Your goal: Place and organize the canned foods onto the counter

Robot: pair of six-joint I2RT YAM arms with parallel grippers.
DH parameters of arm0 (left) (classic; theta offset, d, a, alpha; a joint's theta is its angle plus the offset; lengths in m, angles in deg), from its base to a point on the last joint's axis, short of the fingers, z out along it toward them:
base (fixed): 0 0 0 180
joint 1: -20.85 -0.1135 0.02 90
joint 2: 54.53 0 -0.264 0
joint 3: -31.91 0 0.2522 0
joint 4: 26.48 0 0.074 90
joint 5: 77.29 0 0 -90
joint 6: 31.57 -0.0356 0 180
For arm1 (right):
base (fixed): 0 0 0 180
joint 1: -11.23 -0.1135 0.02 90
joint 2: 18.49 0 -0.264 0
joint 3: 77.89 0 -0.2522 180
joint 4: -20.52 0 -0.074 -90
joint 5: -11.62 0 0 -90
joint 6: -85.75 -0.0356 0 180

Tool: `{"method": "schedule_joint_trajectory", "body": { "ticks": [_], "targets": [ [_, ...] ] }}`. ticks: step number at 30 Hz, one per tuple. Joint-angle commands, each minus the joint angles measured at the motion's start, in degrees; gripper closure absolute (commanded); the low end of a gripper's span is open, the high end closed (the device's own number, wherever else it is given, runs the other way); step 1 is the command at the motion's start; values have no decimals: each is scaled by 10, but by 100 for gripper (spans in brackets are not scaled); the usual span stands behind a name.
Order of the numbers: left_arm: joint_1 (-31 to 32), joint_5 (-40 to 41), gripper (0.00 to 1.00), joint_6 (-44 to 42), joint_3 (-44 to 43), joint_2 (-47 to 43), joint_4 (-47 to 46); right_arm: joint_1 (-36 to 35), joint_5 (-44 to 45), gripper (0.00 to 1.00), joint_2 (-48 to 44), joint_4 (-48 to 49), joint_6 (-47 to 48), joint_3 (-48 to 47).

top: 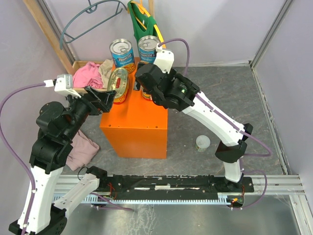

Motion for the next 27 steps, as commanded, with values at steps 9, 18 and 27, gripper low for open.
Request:
{"method": "schedule_joint_trajectory", "body": {
  "ticks": [9,18,27],
  "targets": [
    [-2,-2,10,3,0,1,-22,-16,13,1,-4,-42,37,9],
    [-2,-1,10,0,-7,2,-16,-29,29,1,-12,-35,57,-8],
    [-2,0,10,-3,-19,11,-7,-40,30,1,-20,-29,67,-13]
  ]
}}
